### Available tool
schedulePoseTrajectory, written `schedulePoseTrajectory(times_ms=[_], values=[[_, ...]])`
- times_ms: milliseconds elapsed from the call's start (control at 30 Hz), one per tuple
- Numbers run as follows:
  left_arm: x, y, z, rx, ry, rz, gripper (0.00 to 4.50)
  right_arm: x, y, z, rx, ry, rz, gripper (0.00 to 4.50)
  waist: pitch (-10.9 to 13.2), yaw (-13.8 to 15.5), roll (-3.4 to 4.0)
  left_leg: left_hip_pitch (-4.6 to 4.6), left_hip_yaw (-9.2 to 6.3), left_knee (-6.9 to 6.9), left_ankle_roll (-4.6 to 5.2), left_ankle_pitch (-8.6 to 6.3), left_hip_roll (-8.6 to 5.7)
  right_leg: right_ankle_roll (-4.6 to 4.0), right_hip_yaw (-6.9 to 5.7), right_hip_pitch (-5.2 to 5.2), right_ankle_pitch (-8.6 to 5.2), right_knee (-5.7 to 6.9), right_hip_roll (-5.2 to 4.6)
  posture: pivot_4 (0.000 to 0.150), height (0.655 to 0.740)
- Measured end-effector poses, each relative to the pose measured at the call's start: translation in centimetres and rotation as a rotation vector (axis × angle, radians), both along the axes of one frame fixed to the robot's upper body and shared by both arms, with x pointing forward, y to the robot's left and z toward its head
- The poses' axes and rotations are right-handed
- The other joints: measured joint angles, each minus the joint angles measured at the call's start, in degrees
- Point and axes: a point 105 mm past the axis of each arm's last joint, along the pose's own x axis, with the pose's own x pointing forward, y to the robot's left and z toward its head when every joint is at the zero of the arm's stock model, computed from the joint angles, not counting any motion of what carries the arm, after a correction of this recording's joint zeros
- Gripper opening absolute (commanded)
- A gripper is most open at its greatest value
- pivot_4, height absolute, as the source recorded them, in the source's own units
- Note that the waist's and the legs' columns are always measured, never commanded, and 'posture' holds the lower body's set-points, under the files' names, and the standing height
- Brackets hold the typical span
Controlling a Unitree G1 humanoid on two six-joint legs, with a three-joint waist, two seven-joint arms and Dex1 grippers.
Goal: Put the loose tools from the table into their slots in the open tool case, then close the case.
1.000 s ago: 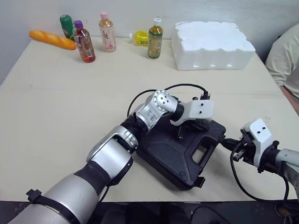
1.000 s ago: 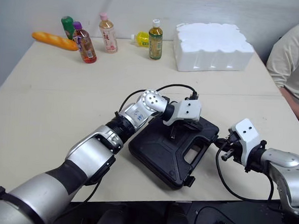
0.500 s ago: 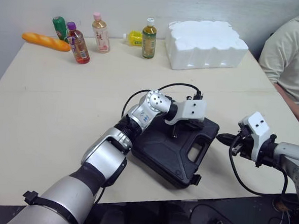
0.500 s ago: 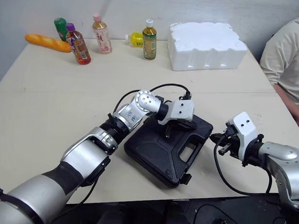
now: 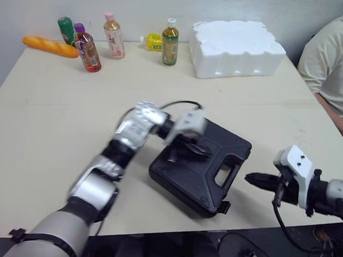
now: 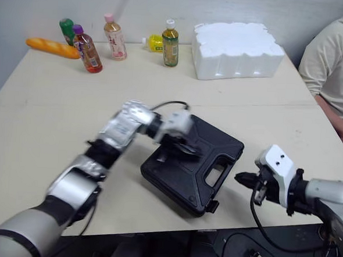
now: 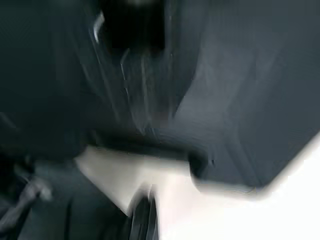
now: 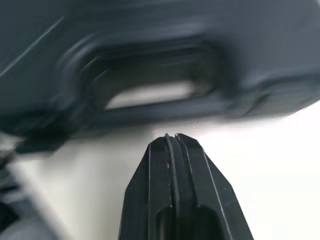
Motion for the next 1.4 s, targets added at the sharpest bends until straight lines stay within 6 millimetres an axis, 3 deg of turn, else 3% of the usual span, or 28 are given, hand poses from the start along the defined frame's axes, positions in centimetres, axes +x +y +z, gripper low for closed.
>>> schedulePoseTrajectory(times_ms=[67, 133, 233, 400, 567, 867, 1000, 1133, 1167, 1267, 1400], values=[[-1.6, 0.2, 0.5, 0.012, -0.028, -0.044, 0.05, -1.7, 0.4, -1.2, -0.013, 0.059, 0.03, 0.0, -0.01, 1.0, 0.02, 0.13, -0.1, 0.0, 0.41, -0.21, -0.13, 0.02, 0.02, 0.23, 0.01, -0.23, -0.07, 0.15, 0.7383], [-3.0, 0.7, -1.2, 0.076, -0.024, -0.074, 0.05, -3.5, 1.1, -2.5, -0.01, 0.132, 0.068, 0.0, -0.02, 1.18, 0.02, 0.27, -0.11, 0.05, 0.59, -0.31, -0.23, 0.09, 0.08, 0.5, 0.05, -0.53, -0.18, 0.15, 0.7383], [-3.8, 0.5, -3.6, 0.145, 0.019, -0.099, 0.05, -4.0, 2.2, -3.0, 0.01, 0.144, 0.097, 0.0, -0.01, 1.0, 0.02, 0.25, -0.03, 0.09, 0.74, -0.24, -0.34, 0.13, 0.13, 0.5, 0.18, -0.67, -0.31, 0.15, 0.7383], [-4.3, -0.2, -4.9, 0.193, 0.002, -0.121, 0.05, -3.6, 3.2, -3.1, 0.019, 0.128, 0.12, 0.0, -0.01, 1.04, 0.02, 0.16, -0.08, 0.08, 0.68, -0.21, -0.27, 0.07, 0.04, 0.37, 0.16, -0.6, -0.22, 0.15, 0.7383], [-5.0, -2.2, -5.4, 0.19, -0.125, -0.163, 0.05, -3.0, 3.6, -2.3, 0.034, 0.095, 0.133, 0.0, -0.03, 1.16, 0.0, 0.2, -0.08, 0.08, 0.69, -0.21, -0.28, 0.07, 0.06, 0.45, 0.16, -0.64, -0.19, 0.15, 0.7383], [-4.6, -2.9, -5.5, 0.183, -0.275, -0.209, 0.05, -2.1, 4.8, -1.1, 0.133, 0.139, 0.108, 0.0, -0.22, 0.84, -0.05, 0.36, -0.12, 0.08, 0.69, -0.19, -0.15, -0.03, 0.02, 0.57, 0.2, -0.65, -0.21, 0.15, 0.7383], [-4.7, -3.5, -5.8, 0.17, -0.272, -0.21, 0.05, -2.1, 5.9, -0.2, 0.143, 0.08, 0.162, 0.0, -0.56, 1.09, 0.11, 0.39, -0.18, 0.08, 0.69, -0.2, -0.15, -0.05, -0.05, 0.69, 0.2, -0.77, -0.19, 0.15, 0.7383], [-4.4, -3.3, -5.7, 0.151, -0.194, -0.161, 0.05, -2.3, 4.6, -0.1, 0.1, 0.069, 0.122, 0.0, -0.58, 1.15, 0.11, 0.31, -0.3, 0.08, 0.79, -0.18, -0.24, -0.09, -0.08, 0.86, 0.2, -1.0, -0.25, 0.15, 0.7383], [-4.1, -2.9, -5.5, 0.141, -0.137, -0.123, 0.33, -2.1, 4.0, 0.2, 0.084, 0.049, 0.102, 0.32, -0.57, 0.96, 0.13, 0.31, -0.27, 0.08, 0.8, -0.18, -0.23, -0.09, -0.07, 0.85, 0.21, -1.0, -0.25, 0.15, 0.7383], [-1.9, 1.0, -4.3, 0.101, 0.079, 0.1, 1.43, -1.4, 1.1, 2.8, 0.059, -0.041, 0.009, 1.49, -0.5, 0.26, 0.21, 0.28, -0.28, 0.02, 0.78, -0.18, -0.13, 0.04, -0.13, 0.66, 0.27, -0.8, -0.15, 0.15, 0.7383], [-0.5, 6.0, 0.9, -0.144, 0.176, 0.297, 3.1, -1.7, -1.8, 7.1, 0.102, -0.139, -0.034, 3.36, -0.48, 0.6, 0.25, 0.04, -0.35, -0.06, 0.6, -0.09, -0.02, -0.05, -0.17, 0.31, 0.19, -0.52, -0.07, 0.15, 0.7383]])
